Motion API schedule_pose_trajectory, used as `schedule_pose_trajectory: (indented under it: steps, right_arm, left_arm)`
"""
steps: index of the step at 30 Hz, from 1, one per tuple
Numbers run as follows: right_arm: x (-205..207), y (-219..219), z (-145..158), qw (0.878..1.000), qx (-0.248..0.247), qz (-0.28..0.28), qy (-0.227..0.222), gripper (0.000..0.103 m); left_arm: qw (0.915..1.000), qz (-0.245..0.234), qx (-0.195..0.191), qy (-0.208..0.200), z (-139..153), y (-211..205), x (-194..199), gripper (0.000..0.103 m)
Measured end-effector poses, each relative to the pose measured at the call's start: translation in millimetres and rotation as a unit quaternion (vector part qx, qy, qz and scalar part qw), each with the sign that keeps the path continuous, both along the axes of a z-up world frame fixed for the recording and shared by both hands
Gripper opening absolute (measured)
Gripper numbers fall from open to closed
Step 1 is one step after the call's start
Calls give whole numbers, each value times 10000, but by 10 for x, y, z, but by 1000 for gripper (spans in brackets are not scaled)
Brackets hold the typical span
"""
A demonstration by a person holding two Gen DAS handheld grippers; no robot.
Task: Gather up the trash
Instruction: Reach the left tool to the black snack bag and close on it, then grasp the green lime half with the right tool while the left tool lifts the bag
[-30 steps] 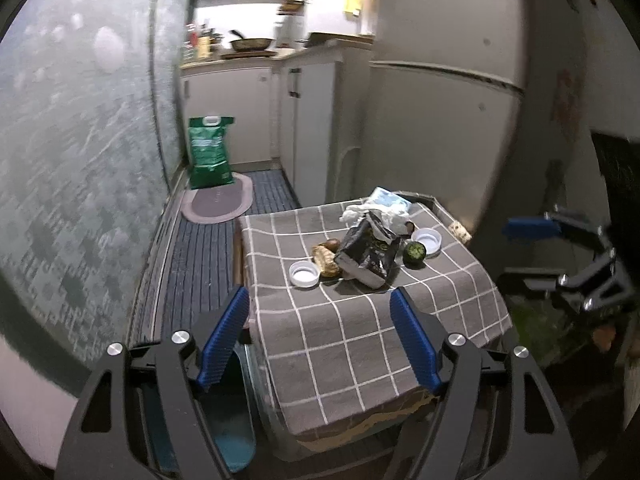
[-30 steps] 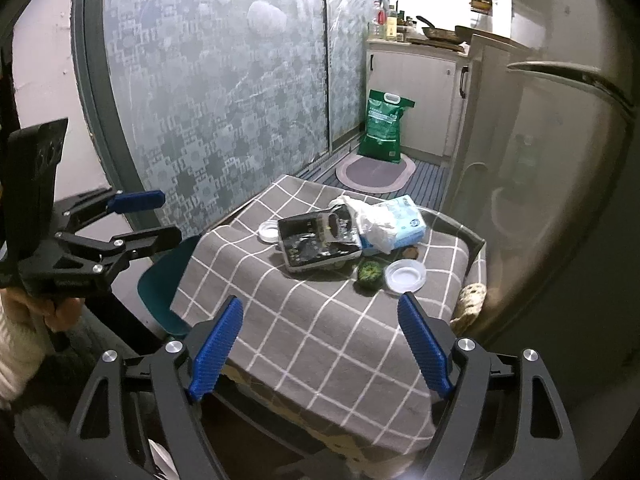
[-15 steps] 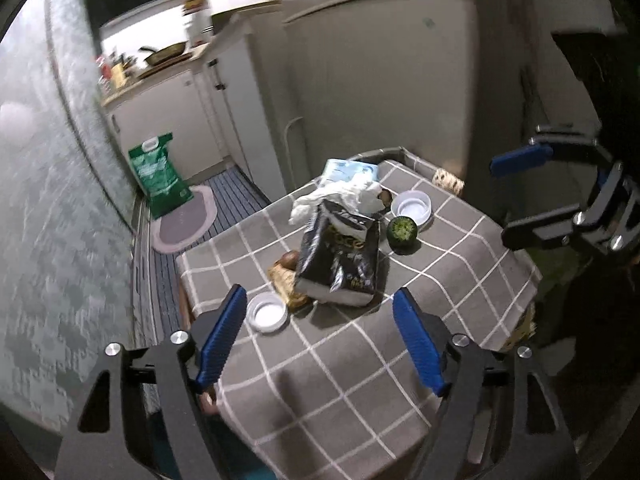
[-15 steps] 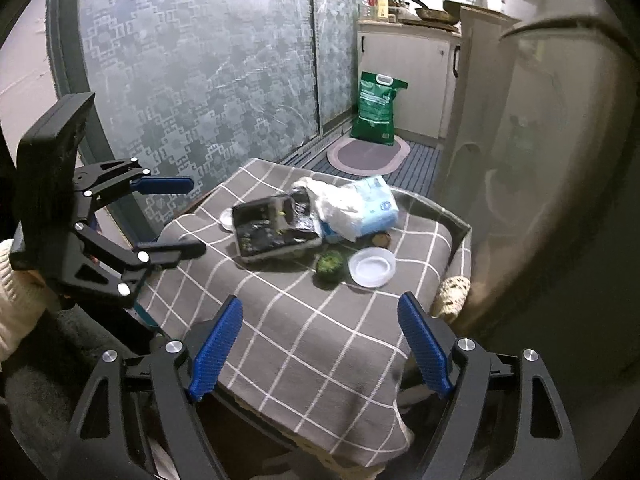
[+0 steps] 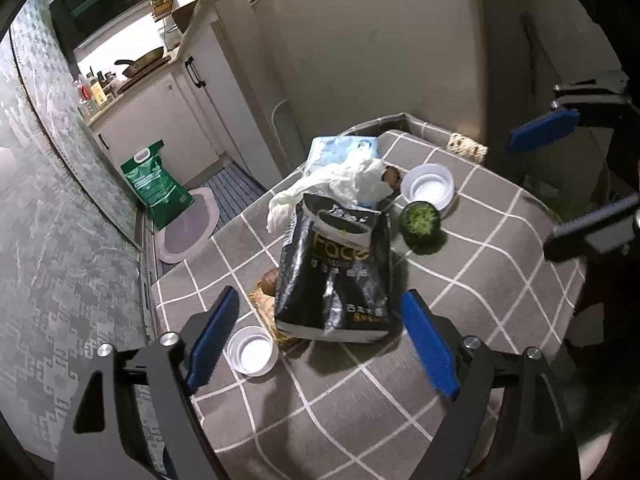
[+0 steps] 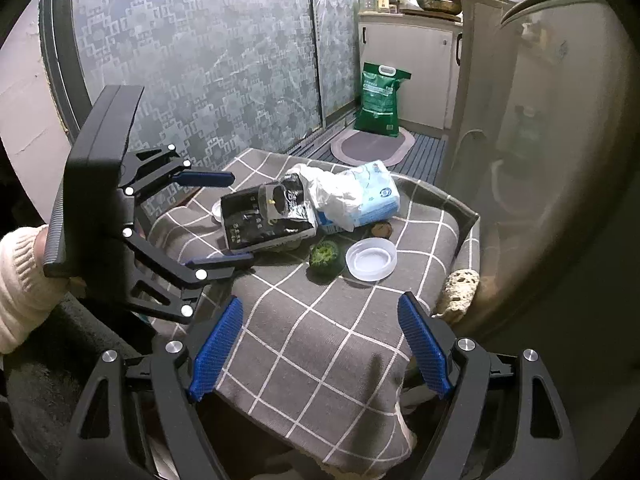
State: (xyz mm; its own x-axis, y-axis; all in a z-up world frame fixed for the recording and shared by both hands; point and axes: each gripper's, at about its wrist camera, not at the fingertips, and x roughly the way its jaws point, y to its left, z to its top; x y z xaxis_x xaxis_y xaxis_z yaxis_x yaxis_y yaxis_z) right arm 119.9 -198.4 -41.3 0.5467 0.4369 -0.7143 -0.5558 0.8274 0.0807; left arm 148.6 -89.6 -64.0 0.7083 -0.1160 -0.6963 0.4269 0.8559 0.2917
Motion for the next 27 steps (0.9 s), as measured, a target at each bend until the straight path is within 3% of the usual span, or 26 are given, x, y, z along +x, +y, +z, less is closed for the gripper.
schedule_pose_trajectory:
  steps: [2, 5, 11, 22, 27]
  right_arm:
    - [29, 45, -46, 10000, -43, 44, 20, 62]
    - [61, 95, -77, 10000, -59, 67, 20, 52]
    - [162, 255, -195, 9997, -208, 115, 100, 44]
    - [358, 322, -285, 9993, -366, -86, -20, 33]
    - [413, 389, -307, 9988, -469, -126, -55, 32]
  left_arm:
    - [9999, 71, -94, 2, 0, 15, 51, 76]
    - [9997, 37, -212, 77, -7, 13, 83, 72]
    - [9997, 111, -208, 97, -45, -13, 103, 56]
    - [9935, 311, -1042, 332, 64, 194, 86, 53]
    - [9886, 249, -1431, 391, 150, 261, -29, 53]
